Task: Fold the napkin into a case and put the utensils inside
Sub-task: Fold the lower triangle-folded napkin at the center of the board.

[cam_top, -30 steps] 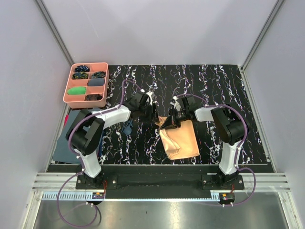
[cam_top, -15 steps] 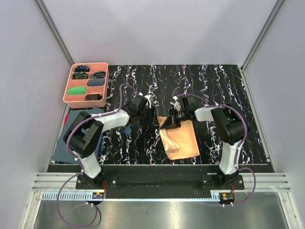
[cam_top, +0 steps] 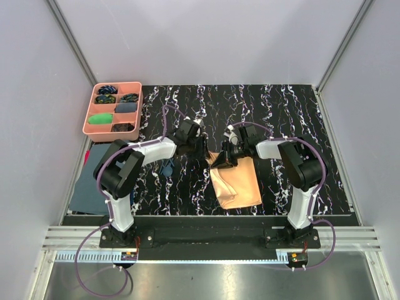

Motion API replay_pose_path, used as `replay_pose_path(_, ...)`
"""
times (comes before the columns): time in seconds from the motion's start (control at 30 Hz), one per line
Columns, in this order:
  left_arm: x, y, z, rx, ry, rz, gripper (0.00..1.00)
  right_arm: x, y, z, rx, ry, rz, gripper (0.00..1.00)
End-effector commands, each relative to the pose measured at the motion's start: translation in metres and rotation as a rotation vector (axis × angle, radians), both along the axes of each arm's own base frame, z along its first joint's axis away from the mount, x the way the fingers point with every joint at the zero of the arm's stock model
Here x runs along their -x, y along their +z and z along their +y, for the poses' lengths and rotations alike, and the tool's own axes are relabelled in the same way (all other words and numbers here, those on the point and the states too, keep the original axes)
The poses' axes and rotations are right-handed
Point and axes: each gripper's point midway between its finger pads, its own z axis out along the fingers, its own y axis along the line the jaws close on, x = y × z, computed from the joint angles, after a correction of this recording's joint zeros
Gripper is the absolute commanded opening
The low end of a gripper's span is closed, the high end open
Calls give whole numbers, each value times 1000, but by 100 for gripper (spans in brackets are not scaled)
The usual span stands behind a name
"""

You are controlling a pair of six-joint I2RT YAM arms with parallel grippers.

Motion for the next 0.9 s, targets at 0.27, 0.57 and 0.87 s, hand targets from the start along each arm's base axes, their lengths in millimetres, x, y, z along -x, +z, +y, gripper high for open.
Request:
replay_pose_path(0.27,-19,25,-9,2,10,-111,8,-27,37,-23,86,-87,-81,57)
replay_pose_path(0.57,-18,35,-18,13,15,-109,5,-51,35,-55,193,-189,-90,60)
replay_pose_path(0.87,-9,41,-37,-7,28,-58,0,-59,5,-51,192,-195,-72,5)
